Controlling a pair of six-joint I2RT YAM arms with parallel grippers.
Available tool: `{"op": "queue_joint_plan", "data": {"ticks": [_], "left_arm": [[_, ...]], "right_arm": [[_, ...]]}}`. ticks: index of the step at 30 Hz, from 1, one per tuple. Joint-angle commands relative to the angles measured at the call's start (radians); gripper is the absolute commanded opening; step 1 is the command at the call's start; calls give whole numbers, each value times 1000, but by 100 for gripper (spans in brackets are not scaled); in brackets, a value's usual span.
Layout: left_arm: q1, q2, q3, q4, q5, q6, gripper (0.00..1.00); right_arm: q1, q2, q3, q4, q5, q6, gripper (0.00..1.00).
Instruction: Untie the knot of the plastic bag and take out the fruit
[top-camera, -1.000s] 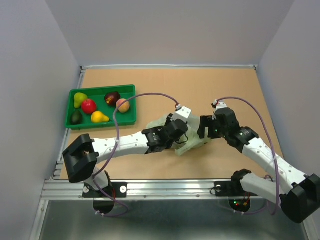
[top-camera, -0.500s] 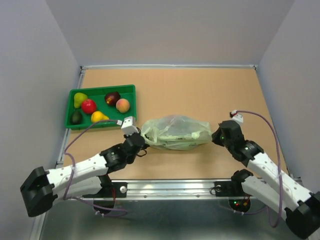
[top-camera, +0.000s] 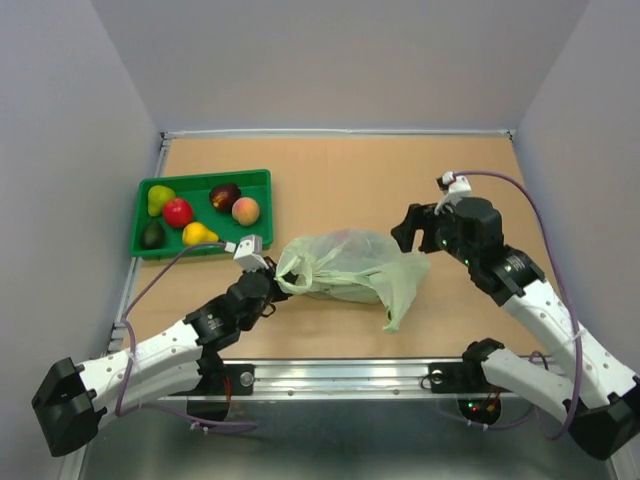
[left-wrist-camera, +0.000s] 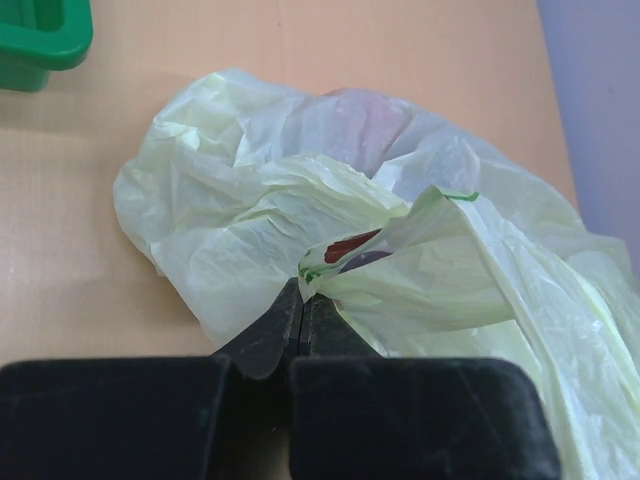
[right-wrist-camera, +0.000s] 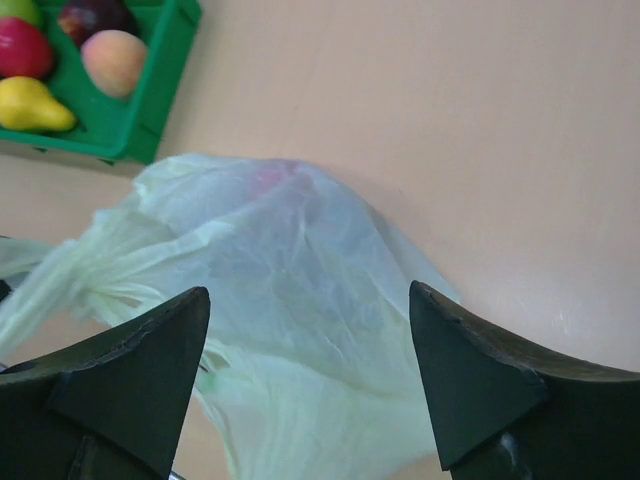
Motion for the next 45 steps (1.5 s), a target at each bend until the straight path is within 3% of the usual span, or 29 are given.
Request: {"op": "queue_joint_plan", "data": {"ticks": [1,5,10,15,20,25,30,36,45], "left_arm": [[3,35,59,33,61,61,0],[0,30,73,8,66,63,0],[0,-1,83,-42,25,44,0],[2,-1,113,-116,-63,-5,0],[2,24,113,-128,-96,-42,0],[3,18,103,-133,-75,-33,0],[3,7,90,-159,-69,-37,0],[3,-2,79,-159,-47,-45,0],[3,-2,88,-186,-44,-37,0]], "right_arm": [[23,122,188,42,-273,-162,86],[143,259,242,37,-272,-207,88],[297,376,155,47,-85,-196,89],[510,451,-22,62,130,-90,90],[670,521,-26,50,210,-3,92],[676,471,47,34,267,-3,92],[658,411,145,34,368,-104,92],[607,482,207,42,350,-162,87],[567,592,148,143,262,-193,86]]}}
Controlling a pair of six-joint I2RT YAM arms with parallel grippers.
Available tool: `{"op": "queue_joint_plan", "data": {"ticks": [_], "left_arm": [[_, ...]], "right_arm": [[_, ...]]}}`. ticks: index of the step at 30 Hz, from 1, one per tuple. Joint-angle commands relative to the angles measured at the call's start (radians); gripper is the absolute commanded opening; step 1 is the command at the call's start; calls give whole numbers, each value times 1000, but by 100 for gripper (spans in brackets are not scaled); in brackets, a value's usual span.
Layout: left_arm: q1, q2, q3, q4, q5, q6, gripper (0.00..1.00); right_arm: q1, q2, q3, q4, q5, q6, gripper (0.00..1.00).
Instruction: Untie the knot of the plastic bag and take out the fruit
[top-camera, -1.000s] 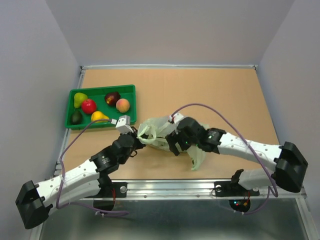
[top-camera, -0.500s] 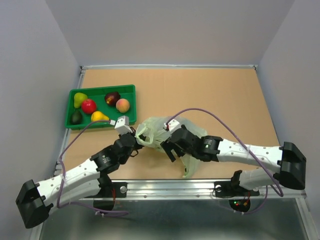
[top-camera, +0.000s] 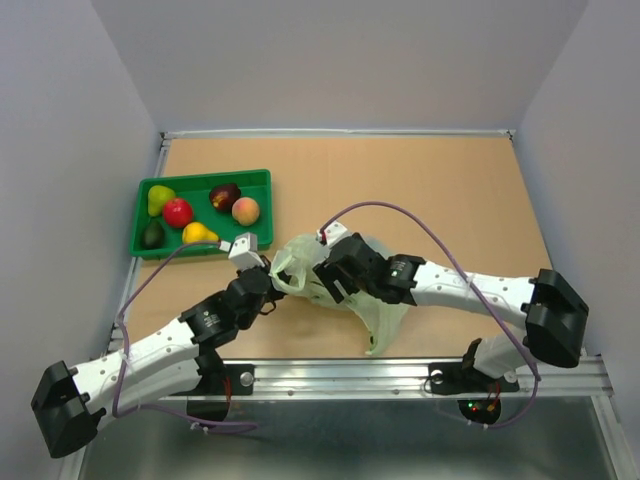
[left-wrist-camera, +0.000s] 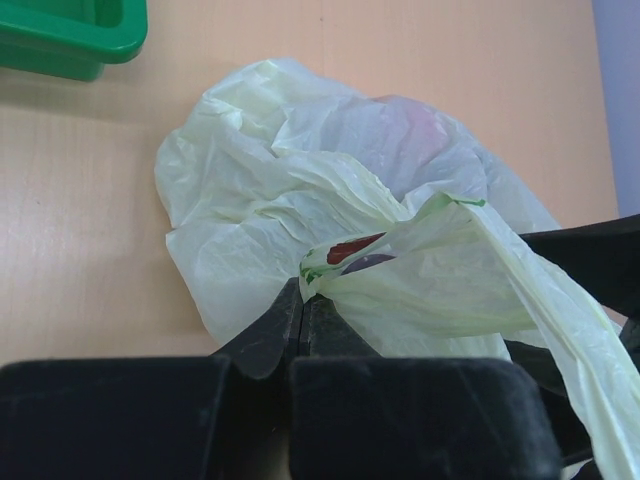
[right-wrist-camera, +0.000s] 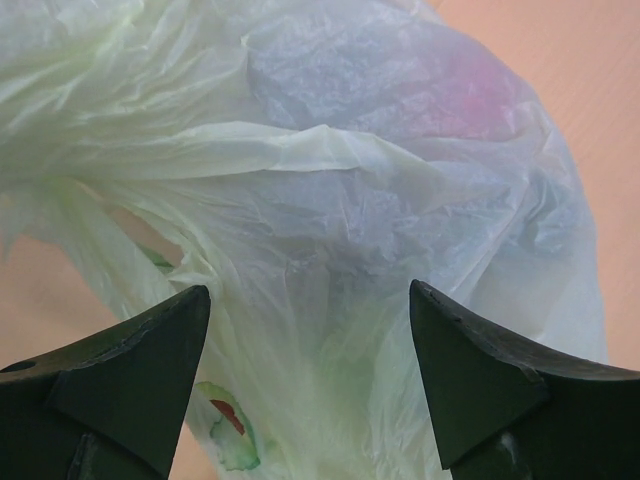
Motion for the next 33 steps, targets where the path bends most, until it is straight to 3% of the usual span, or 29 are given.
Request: {"op": "queue_joint_plan", "data": {"ticks": [1,6,10,13,16,18,24,29,33], "left_arm": [[4,-12,10,-12,-7,-1,0],[4,-21,6,-18,-3,-4,0],[4,-35,3,-33,-7,-12,0],[4,-46,3,-47,-10,-12,0],[4,-52,7,-65,-16,-10,0],[4,-50,10,-72,-22,-4,0],[4,7,42,-87,-30,28,0],[5,57,62,-82,-16,59,0],[5,56,82,-72,1,96,0]], "right_arm": [[-7,12,-27,92,-50,-29,87],[-21,79,-47,142,5,-32,87],[-48,125,-47,167,3,-33,77],[-77,135,-55,179,35,-23,55],[-126,98,-55,182,83,-14,13],[-142,28,-44,182,138,-10,1],[-290,-126,-19,190,269,66,1],[-407,-155,-13,199,221,131,1],[-413,-97,0,199,94,111,1]]}}
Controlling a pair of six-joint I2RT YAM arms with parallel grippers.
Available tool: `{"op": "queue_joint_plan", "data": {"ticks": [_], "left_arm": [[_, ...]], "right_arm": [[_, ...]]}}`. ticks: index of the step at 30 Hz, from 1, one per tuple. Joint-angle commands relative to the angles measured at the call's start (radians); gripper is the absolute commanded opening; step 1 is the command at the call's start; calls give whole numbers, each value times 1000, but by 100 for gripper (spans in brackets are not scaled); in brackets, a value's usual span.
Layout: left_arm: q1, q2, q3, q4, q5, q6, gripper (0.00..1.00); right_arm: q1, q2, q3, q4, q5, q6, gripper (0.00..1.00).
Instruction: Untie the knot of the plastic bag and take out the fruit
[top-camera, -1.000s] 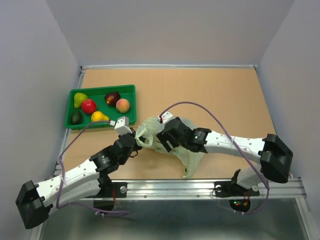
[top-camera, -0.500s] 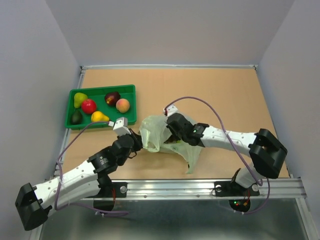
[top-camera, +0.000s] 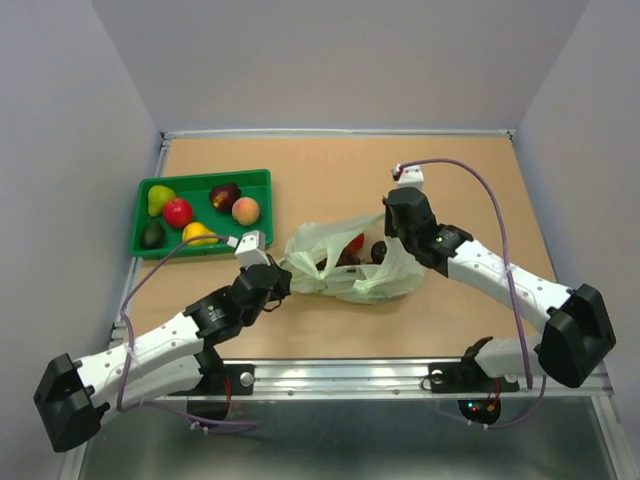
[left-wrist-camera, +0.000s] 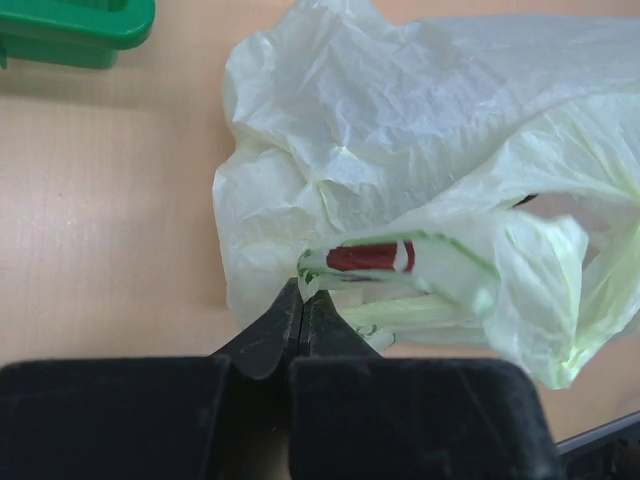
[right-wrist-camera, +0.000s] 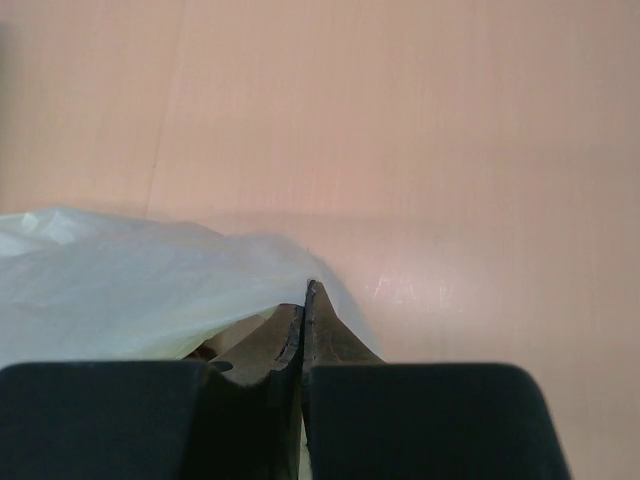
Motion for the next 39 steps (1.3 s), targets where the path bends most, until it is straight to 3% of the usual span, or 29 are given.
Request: {"op": "queue_joint_plan", "data": {"ticks": [1,2,3,4,5,7,9,13,19,25,30,36,39], "left_arm": [[5,-18,46,-7,14,89,5],[5,-45,58,2,26,109,12],[5,-64,66,4,40,127,33],[5,-84,74,7,54,153,43],[4,-128,90,1,78,190,63],[4,-170,117,-18,108,224,75],[2,-220,169,-53,132,278,80],[2,-247,252,-61,223,339,77],[-38,-6,396,7,332,393,61],[-189,261,482,167,263,436,45],[-213,367,437,295,162,420,34],[-213,437,342,523,19,400,32],[-211,509,376,539,22,417,31]], "right_arm": [[-10,50,34,36,-100,15,1],[-12,59,33,36,-114,16,1],[-10,69,29,39,-137,12,1],[-10,72,29,41,-146,9,1],[-10,75,29,42,-150,-2,1],[-10,75,31,44,-153,-20,1],[-12,73,31,46,-142,-42,1],[-12,76,34,49,-127,-56,1],[-10,87,31,62,-146,-51,1],[-10,72,17,67,-153,-47,1],[-10,52,3,67,-154,-42,1],[-12,35,-18,67,-165,-24,1],[-10,27,-24,67,-168,-21,1]]}}
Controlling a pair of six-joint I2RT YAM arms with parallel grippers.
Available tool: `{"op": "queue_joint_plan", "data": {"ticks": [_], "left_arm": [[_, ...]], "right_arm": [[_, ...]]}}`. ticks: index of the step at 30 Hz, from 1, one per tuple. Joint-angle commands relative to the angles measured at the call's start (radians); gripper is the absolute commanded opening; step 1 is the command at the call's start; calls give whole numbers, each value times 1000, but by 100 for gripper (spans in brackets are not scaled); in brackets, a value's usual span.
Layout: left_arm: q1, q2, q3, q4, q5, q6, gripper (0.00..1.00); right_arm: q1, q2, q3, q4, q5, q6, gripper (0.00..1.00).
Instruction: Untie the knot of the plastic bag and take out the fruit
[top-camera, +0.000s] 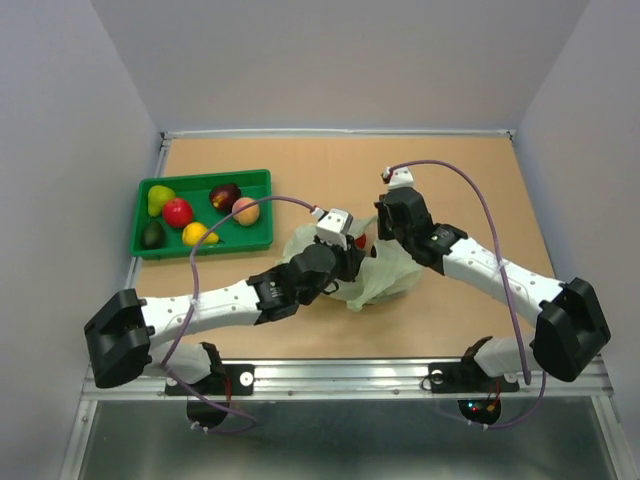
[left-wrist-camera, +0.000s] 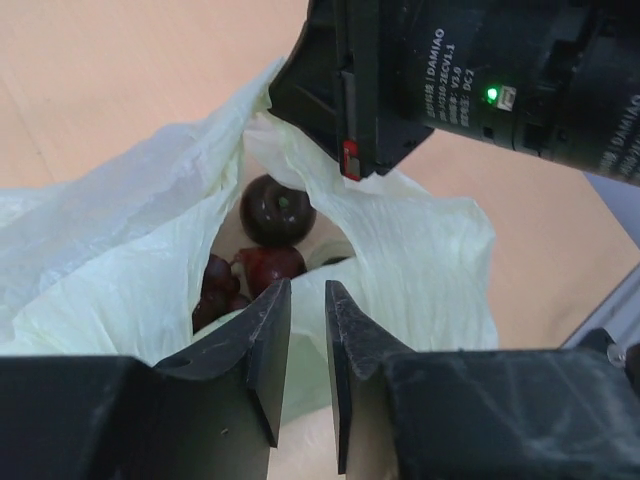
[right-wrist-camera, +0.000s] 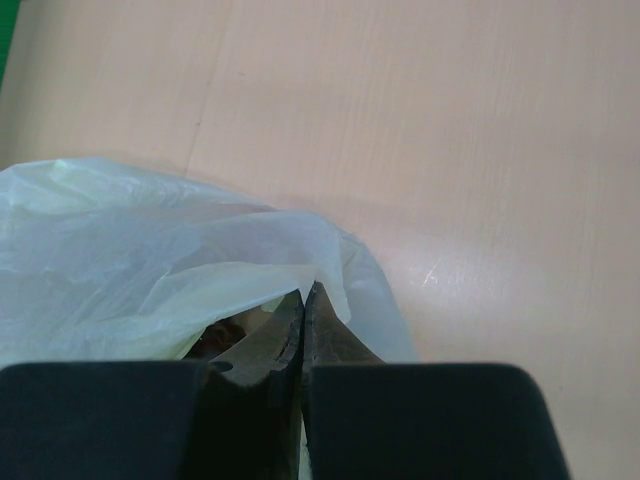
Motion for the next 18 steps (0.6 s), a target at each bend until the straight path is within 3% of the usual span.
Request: {"op": "queue_joint_plan", "data": {"ticks": [1,9,12,18], "left_arm": [[-1,77,33,161,-57,18,31],[-1,272,15,140,23,-42,32],[-16,258,-81,143,121,-116,29],[-95,197,-243,108,178,-191,24]], "right_arm": [[-2,-40,-23,43,-13,11,1],[-2,-23,6,52,40,3,1],[-18,9,49,64,136,-34,1],[-122,98,174,117,136,-14,1]]}}
